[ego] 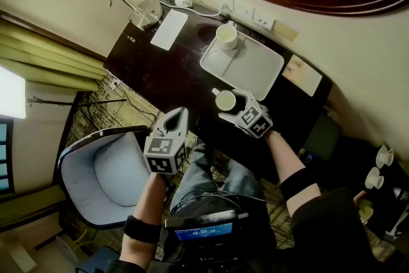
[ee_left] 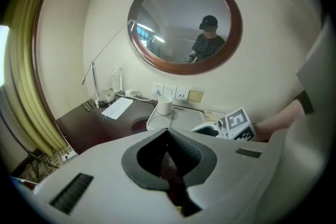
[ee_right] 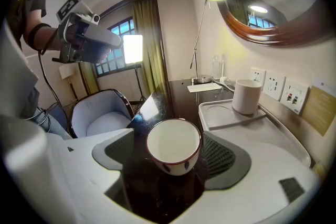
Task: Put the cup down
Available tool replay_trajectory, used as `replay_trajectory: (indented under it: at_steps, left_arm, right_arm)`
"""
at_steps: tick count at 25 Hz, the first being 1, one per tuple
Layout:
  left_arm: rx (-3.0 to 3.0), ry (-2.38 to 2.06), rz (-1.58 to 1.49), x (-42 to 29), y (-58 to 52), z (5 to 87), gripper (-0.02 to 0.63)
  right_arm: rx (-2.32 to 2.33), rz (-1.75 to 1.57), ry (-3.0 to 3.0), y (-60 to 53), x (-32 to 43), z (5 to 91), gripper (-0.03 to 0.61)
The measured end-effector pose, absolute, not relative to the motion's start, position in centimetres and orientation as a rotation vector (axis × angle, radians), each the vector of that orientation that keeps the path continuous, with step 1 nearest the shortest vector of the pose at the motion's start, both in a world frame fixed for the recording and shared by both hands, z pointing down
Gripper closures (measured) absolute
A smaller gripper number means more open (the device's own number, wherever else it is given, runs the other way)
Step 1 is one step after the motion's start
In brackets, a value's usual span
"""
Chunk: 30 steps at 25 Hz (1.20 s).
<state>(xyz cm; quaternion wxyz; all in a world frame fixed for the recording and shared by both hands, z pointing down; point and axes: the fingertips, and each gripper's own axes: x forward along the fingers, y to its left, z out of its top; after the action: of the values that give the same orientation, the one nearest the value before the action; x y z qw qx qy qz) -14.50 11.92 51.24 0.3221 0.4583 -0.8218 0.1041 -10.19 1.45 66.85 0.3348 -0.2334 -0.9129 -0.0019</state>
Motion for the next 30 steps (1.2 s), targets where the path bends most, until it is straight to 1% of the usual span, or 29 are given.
replay_trajectory:
  at_steps: [4,7,9,12,15,18,21,22,26,30]
  left_arm:
    - [1.258,-2.147,0.254,-13.4,11.7,50.4,0.614]
    - [1.265,-2.162,0.243,-13.2,12.1,49.6,0.614]
    - [1.264,-2.18,0.238,-13.4,12.4,49.1,0.614]
    - [1.272,-2.19,0.215,-13.6,12.4,48.4,0.614]
    - [1.289,-2.18,0.18,-13.7,11.9,47.7,0.614]
    - [1.315,-2.168,0.191,-13.8,11.2,47.0,0.614]
    - [1.337,-2.166,0.208,-14.2,10.9,47.2,0.614]
    - [1.344,-2.168,0.213,-14.4,10.8,47.5,0.614]
    - [1.376,-2.158,0.217,-14.5,10.0,47.2,0.614]
    - [1.397,-2.17,0.227,-14.8,9.8,47.1,0.614]
  right_arm:
    - [-0.512,0.081,-2.478,0.3,-9.4,62.7,0.137]
    - [-0.437,0.178,-2.555,-0.5,-8.7,58.6,0.186]
    - [-0.382,0.217,-2.583,-0.9,-8.2,55.9,0.196]
    - [-0.293,0.236,-2.612,-1.7,-7.2,52.6,0.289]
    - [-0.216,0.277,-2.626,-2.6,-6.0,50.5,0.363]
    - [-0.111,0.311,-2.638,-4.1,-4.8,49.7,0.414]
    - [-0.021,0.328,-2.631,-5.0,-3.3,49.9,0.48]
    - [0.006,0.33,-2.625,-5.2,-2.9,49.7,0.512]
    - [0.142,0.38,-2.613,-7.1,-1.3,49.8,0.57]
    - [0.185,0.419,-2.615,-7.5,-0.5,49.6,0.577]
